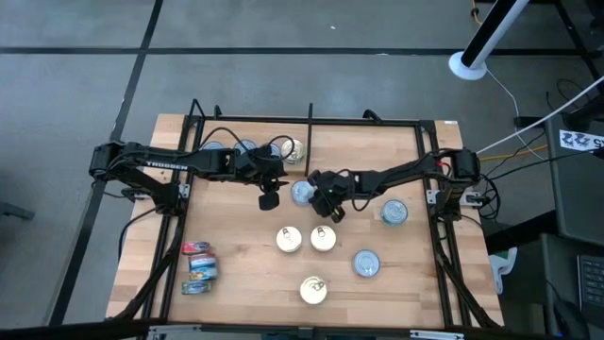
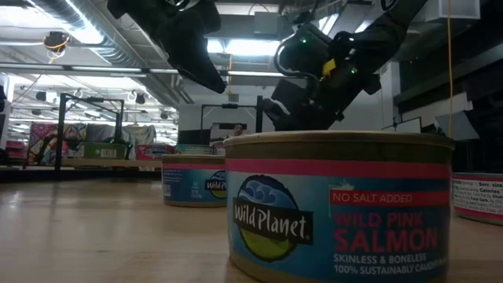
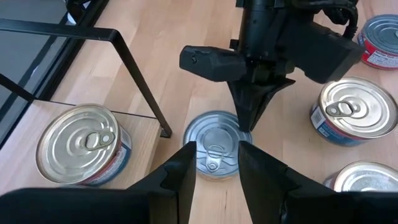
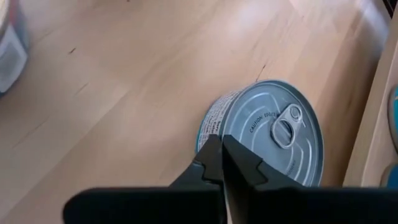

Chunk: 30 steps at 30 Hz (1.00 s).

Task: Stack canned seafood by type on shelf
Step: Stack the yellow blue tuna can on top of the yellow blue tuna can on the shelf

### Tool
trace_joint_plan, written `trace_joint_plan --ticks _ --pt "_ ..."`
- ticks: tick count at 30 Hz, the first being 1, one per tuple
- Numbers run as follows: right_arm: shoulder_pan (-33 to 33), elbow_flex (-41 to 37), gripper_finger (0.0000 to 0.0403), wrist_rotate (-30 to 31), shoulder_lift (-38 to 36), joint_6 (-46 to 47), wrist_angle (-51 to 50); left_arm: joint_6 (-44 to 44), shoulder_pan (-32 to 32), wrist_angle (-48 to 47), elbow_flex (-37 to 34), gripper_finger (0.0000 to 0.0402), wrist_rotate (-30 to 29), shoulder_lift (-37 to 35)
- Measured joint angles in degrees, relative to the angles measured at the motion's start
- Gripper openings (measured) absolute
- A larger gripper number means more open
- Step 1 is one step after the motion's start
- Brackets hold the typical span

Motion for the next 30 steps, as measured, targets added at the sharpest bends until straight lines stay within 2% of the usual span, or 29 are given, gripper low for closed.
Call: trace_joint_plan --ticks 12,16,24,30 --pt "0.0 4.8 0.0001 0.0 0.2 4.1 -4.8 2.8 -4.5 1.3 0.0 0.0114 -1.5 0.7" --pt "0.0 6.2 0.0001 -0.5 0.2 5.5 -5.3 0.4 -4.7 1.2 0.0 0.0114 -3.0 0.9" --pt "0.0 8.1 0.0001 -0.5 0.1 5.7 -6.1 0.8 -4.5 1.2 0.0 0.0114 -3.1 0.9" --pt "0.0 8.6 0.0001 -0.5 0.0 6.7 -6.9 0.8 -4.5 0.9 0.0 0.0118 -5.4 0.9"
